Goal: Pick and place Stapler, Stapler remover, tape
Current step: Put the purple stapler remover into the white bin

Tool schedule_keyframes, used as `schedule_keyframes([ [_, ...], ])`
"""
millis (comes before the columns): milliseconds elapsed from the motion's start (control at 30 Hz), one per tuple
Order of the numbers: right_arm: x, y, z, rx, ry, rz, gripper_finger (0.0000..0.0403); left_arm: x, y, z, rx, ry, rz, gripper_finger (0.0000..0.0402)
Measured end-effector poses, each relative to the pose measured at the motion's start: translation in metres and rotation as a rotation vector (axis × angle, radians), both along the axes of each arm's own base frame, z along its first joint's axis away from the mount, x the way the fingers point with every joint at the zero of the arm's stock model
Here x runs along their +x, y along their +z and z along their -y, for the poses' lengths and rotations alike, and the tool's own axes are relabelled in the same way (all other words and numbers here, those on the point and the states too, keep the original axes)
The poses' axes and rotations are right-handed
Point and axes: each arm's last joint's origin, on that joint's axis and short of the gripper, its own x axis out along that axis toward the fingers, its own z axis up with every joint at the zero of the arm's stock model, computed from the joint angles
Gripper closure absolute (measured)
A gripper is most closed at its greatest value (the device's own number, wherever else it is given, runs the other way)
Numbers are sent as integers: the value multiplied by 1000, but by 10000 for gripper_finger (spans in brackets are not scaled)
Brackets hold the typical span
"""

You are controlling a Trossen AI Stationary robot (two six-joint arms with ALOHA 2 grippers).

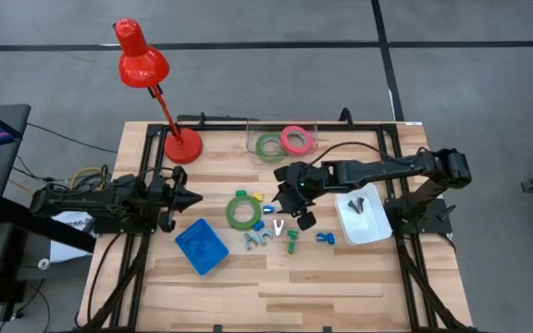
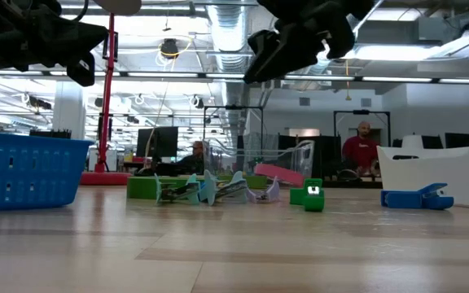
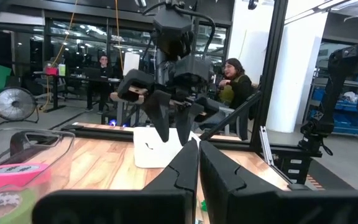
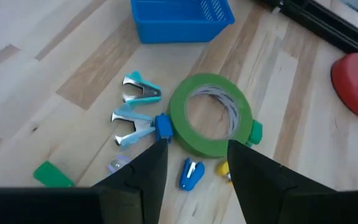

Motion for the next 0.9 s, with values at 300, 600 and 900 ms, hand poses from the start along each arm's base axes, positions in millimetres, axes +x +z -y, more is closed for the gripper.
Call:
schedule_keyframes([
  [300,0,-21,-9,-8,32,-71,242,0,1,0,0,0,7,394],
  [600,3,-22,-23,-11,73,-53,231,0,1,0,0,0,10,394],
  [900,17,-1,-28,-8,83,12,224,0,1,0,0,0,10,394],
])
